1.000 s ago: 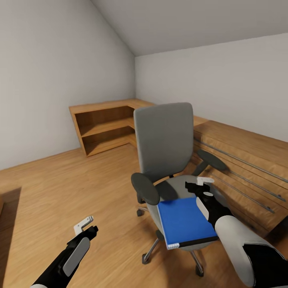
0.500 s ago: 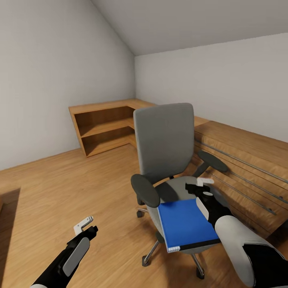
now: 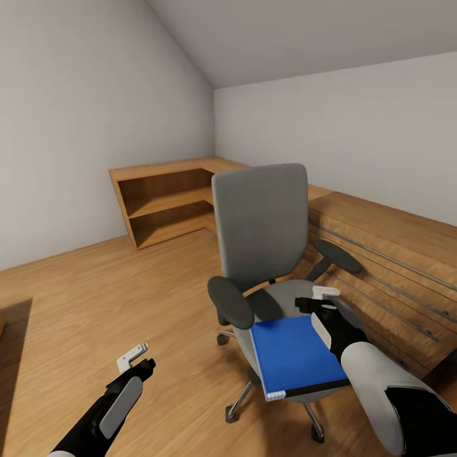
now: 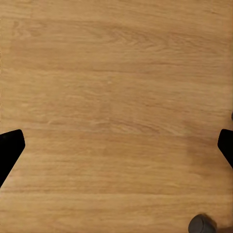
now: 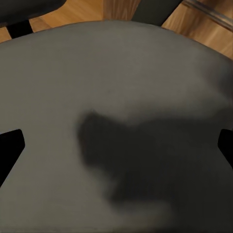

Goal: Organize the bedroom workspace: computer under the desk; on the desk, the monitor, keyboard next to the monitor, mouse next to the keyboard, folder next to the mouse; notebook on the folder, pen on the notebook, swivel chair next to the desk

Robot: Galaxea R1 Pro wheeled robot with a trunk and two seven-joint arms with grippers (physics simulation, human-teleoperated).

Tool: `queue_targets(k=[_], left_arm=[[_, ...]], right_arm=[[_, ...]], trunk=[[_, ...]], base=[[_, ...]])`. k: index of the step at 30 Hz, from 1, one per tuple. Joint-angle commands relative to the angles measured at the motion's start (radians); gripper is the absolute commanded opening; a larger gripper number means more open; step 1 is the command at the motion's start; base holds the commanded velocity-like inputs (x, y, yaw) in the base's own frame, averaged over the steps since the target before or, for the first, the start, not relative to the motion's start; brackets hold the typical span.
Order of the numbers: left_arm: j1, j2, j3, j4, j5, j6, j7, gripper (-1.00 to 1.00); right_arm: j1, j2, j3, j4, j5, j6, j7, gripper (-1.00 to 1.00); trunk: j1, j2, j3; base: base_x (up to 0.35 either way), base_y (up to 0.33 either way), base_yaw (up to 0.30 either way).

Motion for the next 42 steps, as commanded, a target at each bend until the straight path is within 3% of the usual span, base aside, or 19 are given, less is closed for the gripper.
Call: queue_targets(k=[1, 19, 27, 34, 42], left_arm=[[-0.001, 0.001, -0.005, -0.002, 0.004, 0.003, 0.007, 1.0], [0.0, -0.005, -0.01, -0.006, 0.003, 0.003, 0.009, 1.0], [0.0, -0.019, -0.01, -0.005, -0.001, 0.003, 0.014, 1.0], [0.0, -0.02, -0.01, -0.005, -0.001, 0.003, 0.013, 1.0], [0.0, -0.02, -0.012, -0.005, -0.002, 0.003, 0.016, 1.0]], right_arm=[[0.0, 0.0, -0.001, -0.002, -0.004, 0.006, -0.003, 1.0], [0.0, 0.0, -0.002, 0.035, -0.004, 0.021, -0.046, 1.0], [0.0, 0.0, -0.002, 0.036, -0.004, 0.036, -0.058, 1.0], [0.0, 0.0, -0.002, 0.036, -0.004, 0.035, -0.058, 1.0], [0.0, 0.0, -0.001, 0.036, -0.004, 0.035, -0.058, 1.0]], trunk=[[0.0, 0.0, -0.001], [0.0, 0.0, -0.001], [0.031, -0.056, -0.026], [0.031, -0.056, -0.026], [0.05, -0.091, -0.042]], base=[[0.013, 0.0, 0.0], [0.059, 0.0, 0.0], [0.0, 0.0, 0.0], [0.0, 0.0, 0.0], [0.0, 0.0, 0.0]])
